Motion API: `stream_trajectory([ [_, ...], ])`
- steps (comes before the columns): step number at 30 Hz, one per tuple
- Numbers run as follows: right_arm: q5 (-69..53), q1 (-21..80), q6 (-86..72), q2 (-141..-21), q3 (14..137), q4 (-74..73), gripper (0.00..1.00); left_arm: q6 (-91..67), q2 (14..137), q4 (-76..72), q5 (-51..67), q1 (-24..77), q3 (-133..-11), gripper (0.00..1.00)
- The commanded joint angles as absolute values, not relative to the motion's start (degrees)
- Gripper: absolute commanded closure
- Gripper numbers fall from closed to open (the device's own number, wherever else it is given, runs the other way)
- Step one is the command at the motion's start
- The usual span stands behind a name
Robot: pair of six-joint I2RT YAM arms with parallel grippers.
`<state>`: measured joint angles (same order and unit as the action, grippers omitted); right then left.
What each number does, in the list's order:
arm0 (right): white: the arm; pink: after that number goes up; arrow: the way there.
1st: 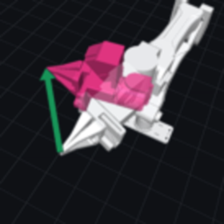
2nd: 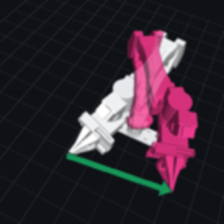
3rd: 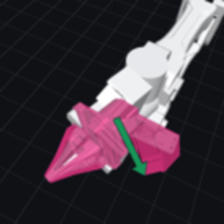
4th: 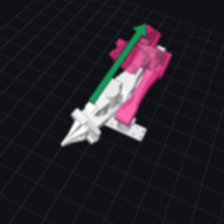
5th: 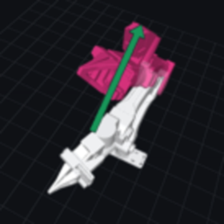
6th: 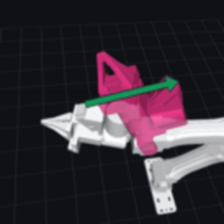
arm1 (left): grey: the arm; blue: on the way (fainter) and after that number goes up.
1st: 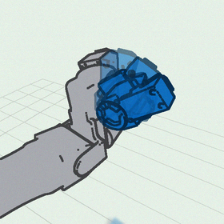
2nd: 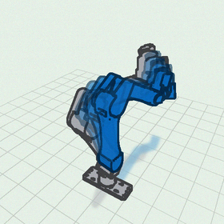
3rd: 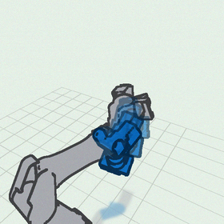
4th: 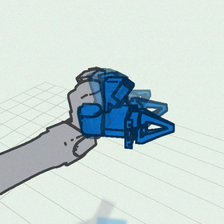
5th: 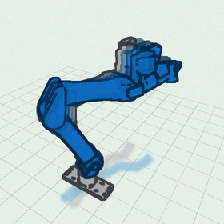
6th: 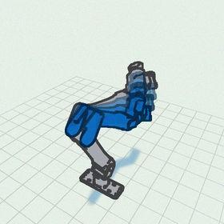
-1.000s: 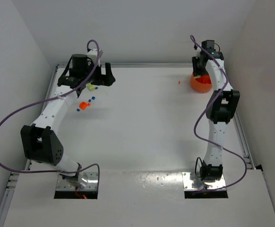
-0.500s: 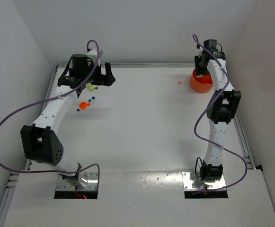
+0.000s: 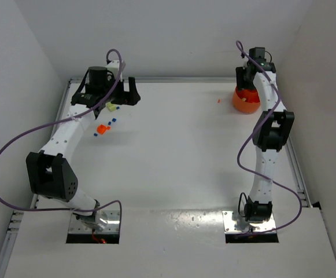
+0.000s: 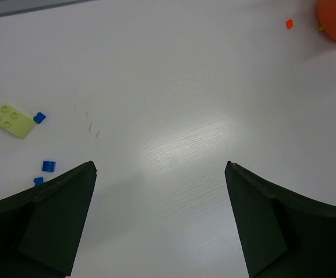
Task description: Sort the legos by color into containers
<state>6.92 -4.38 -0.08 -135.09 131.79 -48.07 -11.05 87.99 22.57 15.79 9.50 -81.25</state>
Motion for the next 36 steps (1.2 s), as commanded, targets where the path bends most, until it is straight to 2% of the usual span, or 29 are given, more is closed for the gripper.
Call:
stream_trajectory([
  [1, 6.59, -4.66, -0.79, -133.42, 134.12, -47.11, 0.44, -9.59, 86.75, 20.92, 15.37, 8.8, -81.56, 0.0],
  [6, -1.92, -4.66, -1.32, -125.89, 131.5, -48.33, 0.44, -2.92, 88.5, 25.04, 17.05, 2.39, -82.96, 0.0],
  [8, -5.87, -4.66, -1.32, -122.97, 128.86, -47.56, 0.44, 0.43, 90.34, 26.36, 13.99, 1.15, -84.37, 0.0],
  [12, -9.31, -3.25, -1.32, -117.78, 121.66, -46.23, 0.44, 3.87, 97.63, 26.37, 12.57, -2.28, -87.97, 0.13],
  [20, -12.48, -3.25, -1.85, -115.23, 117.52, -46.23, 0.44, 3.87, 116.35, 28.48, 10.9, -6.94, -103.26, 0.38],
  [26, -13.18, -3.25, -1.85, -115.22, 116.89, -46.23, 0.44, 4.92, 125.67, 28.48, 5.64, -7.47, -110.82, 0.39],
  [36, -13.71, -3.25, -1.85, -115.75, 117.42, -46.23, 0.44, 6.77, 131.13, 28.48, 1.24, -8.0, -115.31, 0.39],
])
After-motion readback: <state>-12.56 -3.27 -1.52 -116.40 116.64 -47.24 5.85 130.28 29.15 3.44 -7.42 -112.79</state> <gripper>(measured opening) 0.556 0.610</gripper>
